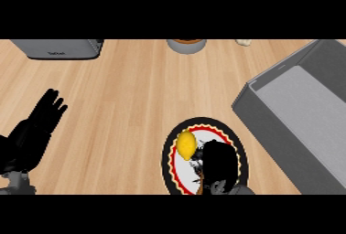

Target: Pick the croissant from the plate and place it in the cardboard box

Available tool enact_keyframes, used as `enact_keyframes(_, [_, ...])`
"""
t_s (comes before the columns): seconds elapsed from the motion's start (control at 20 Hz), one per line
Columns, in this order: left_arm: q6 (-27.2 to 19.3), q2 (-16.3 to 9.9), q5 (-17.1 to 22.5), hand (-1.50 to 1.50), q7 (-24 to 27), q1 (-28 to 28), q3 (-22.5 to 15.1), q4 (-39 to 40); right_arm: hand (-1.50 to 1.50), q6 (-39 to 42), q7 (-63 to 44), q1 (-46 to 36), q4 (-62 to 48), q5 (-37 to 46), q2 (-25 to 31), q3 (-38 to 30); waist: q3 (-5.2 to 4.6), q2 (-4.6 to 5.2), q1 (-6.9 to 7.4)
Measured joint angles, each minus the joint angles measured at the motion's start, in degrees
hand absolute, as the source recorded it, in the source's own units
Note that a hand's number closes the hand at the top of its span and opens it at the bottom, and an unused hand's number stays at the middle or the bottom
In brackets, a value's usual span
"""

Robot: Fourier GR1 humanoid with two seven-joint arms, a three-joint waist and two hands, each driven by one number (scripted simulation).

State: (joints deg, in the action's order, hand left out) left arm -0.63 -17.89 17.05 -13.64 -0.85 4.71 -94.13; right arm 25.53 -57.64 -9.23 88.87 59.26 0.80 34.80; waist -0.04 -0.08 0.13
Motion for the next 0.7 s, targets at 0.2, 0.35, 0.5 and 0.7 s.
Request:
enact_keyframes(0.2, [1.44, 0.08, 0.18, 0.00, -0.09, -0.13, 1.72, -0.13, 1.50, -0.47, 1.79, 0.66, -0.47, 2.30, 0.04, -0.52, -0.03, -0.05, -0.03])
enact_keyframes(0.35, [2.67, 0.24, -0.01, 0.00, 0.61, -0.59, 2.94, 1.50, 1.50, -0.59, 3.39, -1.12, -1.66, 1.90, -0.17, -1.51, -0.02, -0.02, -0.02])
enact_keyframes(0.5, [2.05, 0.70, -0.35, 0.00, -0.61, -1.42, 2.71, 0.89, 1.50, -2.61, 10.34, -4.02, -4.14, -0.54, 1.00, -4.67, -0.01, -0.01, 0.09])
enact_keyframes(0.7, [2.98, 0.96, -0.64, 0.00, 0.02, -0.80, 2.97, 1.34, 1.50, -4.55, 19.20, -7.71, -6.90, -3.46, 3.24, -9.33, 0.01, 0.03, 0.20])
